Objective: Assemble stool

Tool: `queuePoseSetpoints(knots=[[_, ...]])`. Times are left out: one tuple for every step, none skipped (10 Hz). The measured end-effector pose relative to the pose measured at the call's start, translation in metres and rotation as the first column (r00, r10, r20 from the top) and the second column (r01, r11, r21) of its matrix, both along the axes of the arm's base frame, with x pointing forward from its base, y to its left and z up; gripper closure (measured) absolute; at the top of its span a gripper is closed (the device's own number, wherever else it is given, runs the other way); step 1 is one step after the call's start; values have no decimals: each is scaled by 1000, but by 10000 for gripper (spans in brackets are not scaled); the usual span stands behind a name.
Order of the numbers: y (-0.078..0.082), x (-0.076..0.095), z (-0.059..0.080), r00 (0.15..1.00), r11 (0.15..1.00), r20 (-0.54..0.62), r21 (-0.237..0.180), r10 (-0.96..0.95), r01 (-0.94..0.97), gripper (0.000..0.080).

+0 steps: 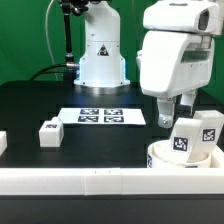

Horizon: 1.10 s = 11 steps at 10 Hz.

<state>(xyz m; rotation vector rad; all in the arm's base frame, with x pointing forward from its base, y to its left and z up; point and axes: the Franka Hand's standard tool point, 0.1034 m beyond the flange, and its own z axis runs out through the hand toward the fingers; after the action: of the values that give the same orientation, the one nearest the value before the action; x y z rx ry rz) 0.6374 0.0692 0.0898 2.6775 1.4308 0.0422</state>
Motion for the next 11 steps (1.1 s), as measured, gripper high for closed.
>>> queuePoseSetpoints(knots=[[0,-2,-5,1000,1000,-7,-2,-12,12,150],[1,-3,-8,1000,1000,-9,-3,-20,20,150],[3,-3,-10,1000,1000,-4,-7,-27,27,150],[6,-1,-11,1000,1000,9,-7,-29,29,150],[7,-2,-12,1000,1000,8,-12,-25,25,150],[5,-2,-12,1000,1000,7,-12,-27,27,150],[2,-2,-12,999,999,7,-12,-31,31,273],[-1,-1,-12,999,999,7,-12,-36,36,407],[-3,-1,-11,999,999,9,-11,-40,40,407],[-2,0,-11,998,998,11,-9,-61,61,458],[-3,0,-11,996,996,13,-7,-86,86,458]])
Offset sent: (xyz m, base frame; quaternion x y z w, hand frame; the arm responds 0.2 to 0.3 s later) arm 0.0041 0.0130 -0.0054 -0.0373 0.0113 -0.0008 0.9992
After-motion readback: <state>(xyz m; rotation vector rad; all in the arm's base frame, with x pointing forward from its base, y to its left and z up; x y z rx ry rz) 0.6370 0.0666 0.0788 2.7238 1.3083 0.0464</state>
